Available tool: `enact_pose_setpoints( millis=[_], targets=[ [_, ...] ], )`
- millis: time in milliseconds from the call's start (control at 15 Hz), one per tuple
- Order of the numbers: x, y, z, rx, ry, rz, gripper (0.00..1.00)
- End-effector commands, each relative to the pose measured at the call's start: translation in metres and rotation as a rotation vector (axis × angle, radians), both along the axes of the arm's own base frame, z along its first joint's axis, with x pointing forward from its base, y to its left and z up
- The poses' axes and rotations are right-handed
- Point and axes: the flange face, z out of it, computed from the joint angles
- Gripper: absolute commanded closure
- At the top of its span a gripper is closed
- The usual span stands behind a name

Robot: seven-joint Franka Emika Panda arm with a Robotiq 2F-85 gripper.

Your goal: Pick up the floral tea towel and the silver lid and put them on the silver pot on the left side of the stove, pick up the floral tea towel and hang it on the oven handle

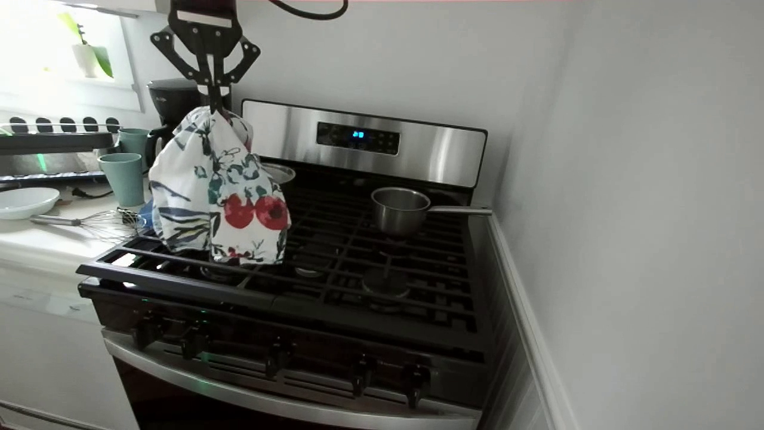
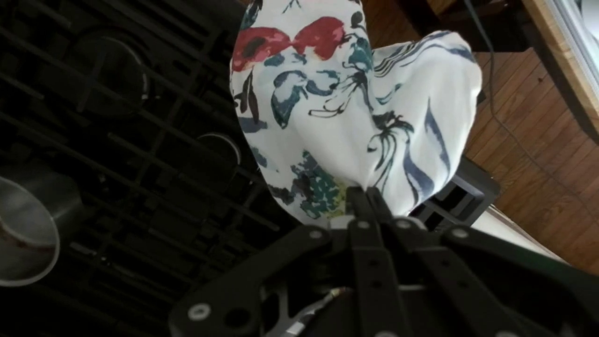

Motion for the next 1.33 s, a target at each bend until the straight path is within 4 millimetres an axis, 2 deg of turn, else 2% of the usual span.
enact_pose_setpoints(
  millis=[0,200,533,733,1267],
  targets=[
    [-0.047,-0.011,-0.019,0.004,0.007,-0.035,1.00],
    [-0.077,-0.033,-0.041,0.001,0.006,-0.113,1.00],
    [-0.113,-0.060,-0.094,0.042,-0.045,-0.264,1.00],
    [-0.122,-0.067,-0.123,0.040,-0.077,-0.328,1.00],
    [-0.131,-0.078,-0.193,0.003,-0.085,-0.372,1.00]
  ],
)
